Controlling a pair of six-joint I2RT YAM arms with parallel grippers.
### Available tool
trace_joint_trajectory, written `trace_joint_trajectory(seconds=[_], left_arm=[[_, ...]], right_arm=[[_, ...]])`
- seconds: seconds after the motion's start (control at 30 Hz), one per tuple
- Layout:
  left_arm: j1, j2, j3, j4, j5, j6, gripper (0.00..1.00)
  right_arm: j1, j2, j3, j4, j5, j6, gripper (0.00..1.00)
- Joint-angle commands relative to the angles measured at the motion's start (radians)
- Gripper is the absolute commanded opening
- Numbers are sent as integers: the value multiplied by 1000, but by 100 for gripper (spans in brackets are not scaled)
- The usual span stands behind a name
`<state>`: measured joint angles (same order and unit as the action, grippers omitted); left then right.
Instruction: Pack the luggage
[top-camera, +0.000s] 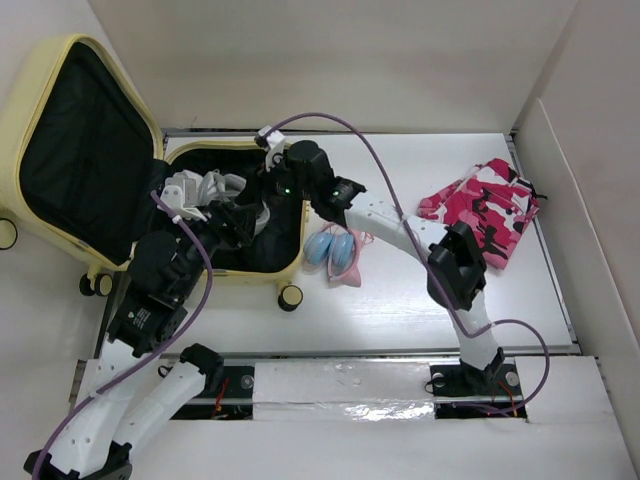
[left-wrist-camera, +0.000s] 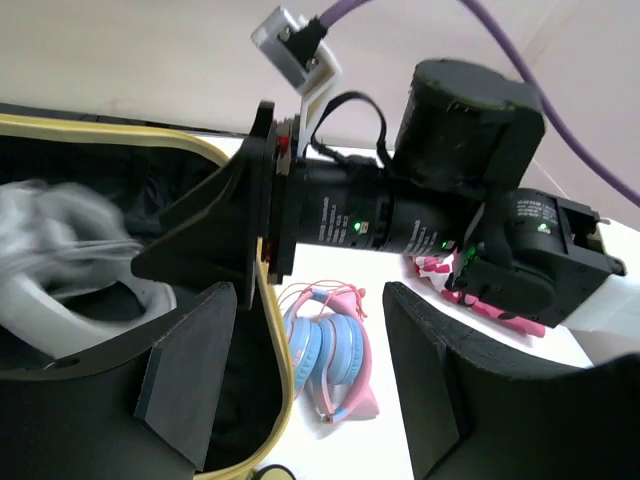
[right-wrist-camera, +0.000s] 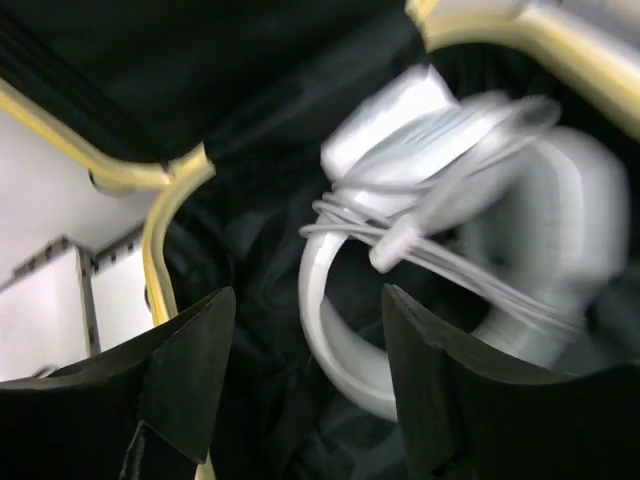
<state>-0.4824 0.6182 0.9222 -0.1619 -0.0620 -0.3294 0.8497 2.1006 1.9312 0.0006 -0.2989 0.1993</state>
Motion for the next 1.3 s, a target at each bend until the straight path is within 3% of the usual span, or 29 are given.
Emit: trace_joint_trajectory(seconds=[0.0, 0.07, 0.13, 0.17, 0.2, 0.23, 0.3, 0.33, 0.37, 0.4, 0.47, 0.73, 1.0, 1.17, 1.27], left_arm=[[-1, -3, -6, 36, -7, 9, 58], [-1, -3, -5, 38, 1, 9, 58], [-1, -5, -5, 36, 5, 9, 58], [-1, -5, -5, 38, 5, 7, 58], [-1, -5, -3, 38, 7, 7, 58], [-1, -6, -5, 39, 10, 7, 58], [-1, -6, -5, 41, 14, 7, 58], [-1, -3, -5, 41, 19, 7, 58], [-1, -3, -5, 42, 19, 7, 58], [-1, 2, -5, 42, 21, 7, 58], [-1, 5, -5, 41, 18, 9, 58], [-1, 23, -6, 41, 19, 10, 58], [-1, 26, -6, 39, 22, 9, 58], [-1, 20, -6, 41, 27, 9, 58], [-1, 18, -6, 41, 31, 9, 58]], right_arm=[[-35, -97, -35, 59, 7, 34, 68], [-66, -170, -194, 99, 29, 26, 65], [-93, -296, -324, 134, 73, 14, 37], [-107, -341, -472, 151, 95, 12, 25], [-138, -384, -545, 163, 124, 17, 4], [-158, -454, -613, 167, 185, 22, 0], [-207, -508, -783, 154, 243, 29, 3], [-222, -543, -832, 142, 307, 35, 9], [-239, -556, -874, 133, 335, 43, 20], [-264, -565, -937, 110, 345, 57, 38], [-264, -596, -972, 63, 348, 57, 52], [-180, -622, -1124, 68, 360, 97, 50], [-179, -516, -1129, 137, 369, 130, 48], [-202, -427, -1115, 188, 400, 160, 41], [-212, -407, -1094, 197, 423, 175, 23]])
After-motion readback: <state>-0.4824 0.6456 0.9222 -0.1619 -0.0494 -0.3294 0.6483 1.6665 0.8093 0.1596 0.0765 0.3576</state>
